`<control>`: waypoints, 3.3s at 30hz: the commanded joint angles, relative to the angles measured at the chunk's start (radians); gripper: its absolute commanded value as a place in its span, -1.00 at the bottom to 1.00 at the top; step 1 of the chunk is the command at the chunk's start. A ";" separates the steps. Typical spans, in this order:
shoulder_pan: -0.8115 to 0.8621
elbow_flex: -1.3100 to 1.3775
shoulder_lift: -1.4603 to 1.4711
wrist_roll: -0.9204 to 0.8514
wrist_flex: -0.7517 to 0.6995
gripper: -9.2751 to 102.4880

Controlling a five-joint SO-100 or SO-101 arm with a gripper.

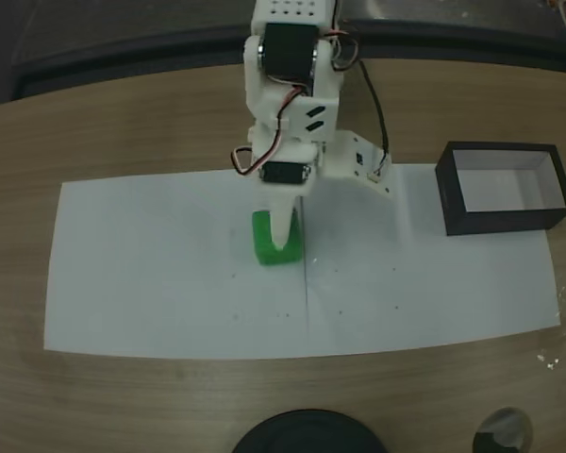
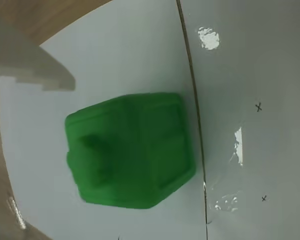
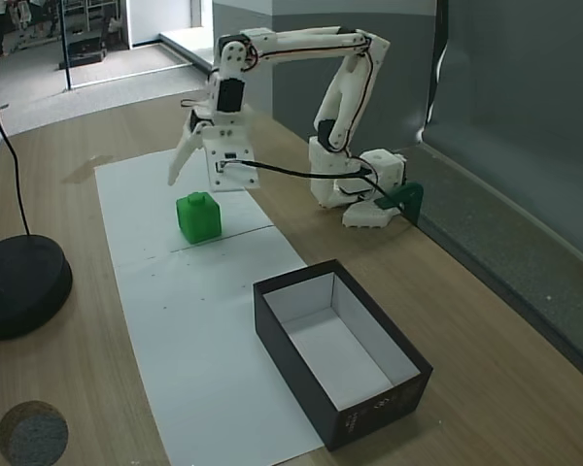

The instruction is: Grab a green square and put it in the box.

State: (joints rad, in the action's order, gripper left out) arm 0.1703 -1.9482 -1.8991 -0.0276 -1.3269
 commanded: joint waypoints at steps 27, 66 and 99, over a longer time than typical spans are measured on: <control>0.041 0.101 0.334 0.000 0.153 -0.35; -1.112 0.522 0.138 -0.017 0.058 -0.62; -1.104 0.345 0.124 0.043 0.219 -0.33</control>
State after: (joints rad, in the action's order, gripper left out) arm -0.9357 -1.6230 -1.7349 0.0123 -1.1198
